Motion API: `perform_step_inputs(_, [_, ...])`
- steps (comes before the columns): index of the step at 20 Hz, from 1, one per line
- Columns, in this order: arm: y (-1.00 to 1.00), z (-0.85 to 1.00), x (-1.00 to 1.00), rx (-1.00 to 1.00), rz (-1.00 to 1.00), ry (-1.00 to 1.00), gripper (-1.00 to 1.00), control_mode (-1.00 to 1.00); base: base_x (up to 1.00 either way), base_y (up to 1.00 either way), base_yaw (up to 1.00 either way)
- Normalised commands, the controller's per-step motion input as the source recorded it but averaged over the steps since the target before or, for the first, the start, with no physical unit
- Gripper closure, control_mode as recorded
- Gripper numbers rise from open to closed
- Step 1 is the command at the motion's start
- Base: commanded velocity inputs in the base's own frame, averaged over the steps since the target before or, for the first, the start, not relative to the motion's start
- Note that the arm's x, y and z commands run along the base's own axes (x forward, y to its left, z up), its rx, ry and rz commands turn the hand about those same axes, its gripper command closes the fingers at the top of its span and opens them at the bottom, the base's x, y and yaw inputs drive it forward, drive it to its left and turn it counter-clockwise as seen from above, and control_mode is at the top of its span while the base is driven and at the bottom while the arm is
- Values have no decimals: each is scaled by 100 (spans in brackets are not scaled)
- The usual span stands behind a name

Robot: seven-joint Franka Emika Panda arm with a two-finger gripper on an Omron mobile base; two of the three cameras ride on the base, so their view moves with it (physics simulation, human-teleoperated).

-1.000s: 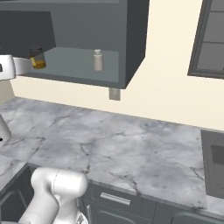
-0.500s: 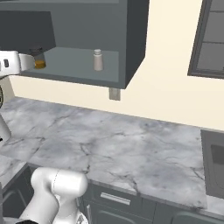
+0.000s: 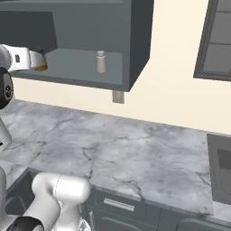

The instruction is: Collect the turmeric, mayonnaise, and shaker from the cabinet and place them next to the stove.

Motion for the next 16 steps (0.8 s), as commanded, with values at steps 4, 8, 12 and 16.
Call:
perform_step_inputs(4, [0, 0, 21, 0, 0, 6, -100, -100, 0, 0, 0])
perform_step_inputs(8, [0, 0, 21, 0, 0, 6, -100, -100, 0, 0, 0])
perform_step_inputs(12, [1, 0, 22, 0, 0, 4, -100, -100, 0, 0, 0])
perform_step_inputs(16, [8, 1, 20, 0, 0, 0, -100, -100, 0, 0, 0])
